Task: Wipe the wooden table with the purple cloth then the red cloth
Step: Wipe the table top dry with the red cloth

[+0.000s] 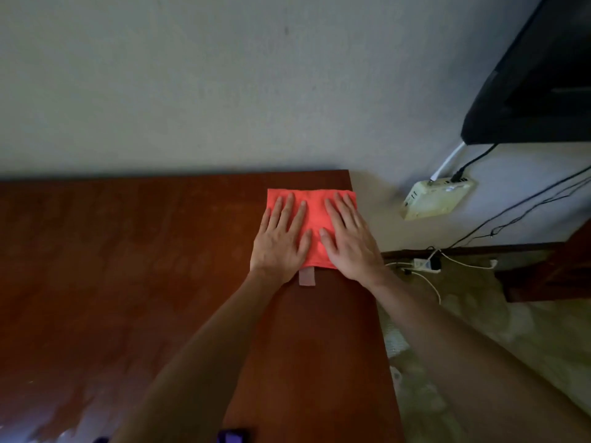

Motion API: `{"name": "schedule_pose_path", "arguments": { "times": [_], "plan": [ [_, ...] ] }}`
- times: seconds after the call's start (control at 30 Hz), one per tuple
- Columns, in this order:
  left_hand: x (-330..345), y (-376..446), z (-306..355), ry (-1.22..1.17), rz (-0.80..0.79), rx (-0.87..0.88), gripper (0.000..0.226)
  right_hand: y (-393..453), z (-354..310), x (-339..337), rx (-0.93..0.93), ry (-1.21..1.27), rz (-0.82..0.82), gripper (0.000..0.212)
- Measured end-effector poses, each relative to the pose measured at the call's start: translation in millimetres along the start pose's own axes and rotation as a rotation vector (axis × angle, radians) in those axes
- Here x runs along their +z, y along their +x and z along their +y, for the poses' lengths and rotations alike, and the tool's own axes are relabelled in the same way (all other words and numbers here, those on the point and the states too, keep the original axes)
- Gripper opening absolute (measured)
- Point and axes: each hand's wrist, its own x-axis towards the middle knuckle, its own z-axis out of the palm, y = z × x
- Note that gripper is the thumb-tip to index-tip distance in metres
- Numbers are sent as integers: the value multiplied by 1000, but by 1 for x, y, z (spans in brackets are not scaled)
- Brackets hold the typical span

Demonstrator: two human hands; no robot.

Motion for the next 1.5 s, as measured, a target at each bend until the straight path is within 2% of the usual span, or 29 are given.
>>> {"name": "schedule_pose_path", "arguments": {
  "times": [0.4, 0.5, 0.63, 0.83, 1.3, 1.5],
  "plan": [
    [-10, -271, 97, -37, -28, -1, 64, -269, -108, -71, 116, 61, -112, 66],
    [-14, -311, 106, -19, -32, -13, 64, -302, -126, -76, 101, 61, -125, 65],
    [-16, -320, 108, -32, -35, -45, 66, -308, -127, -79, 81, 93, -143, 66],
    [-13, -274, 85, -49, -45, -17, 68, -264, -110, -67, 84, 117, -133, 65],
    [4, 37, -15, -52, -31, -15, 73, 40, 14, 3, -12, -18, -80, 67],
    [5, 88, -30, -34, -24, -17, 77, 89, 34, 14, -18, -43, -55, 66]
  ]
}}
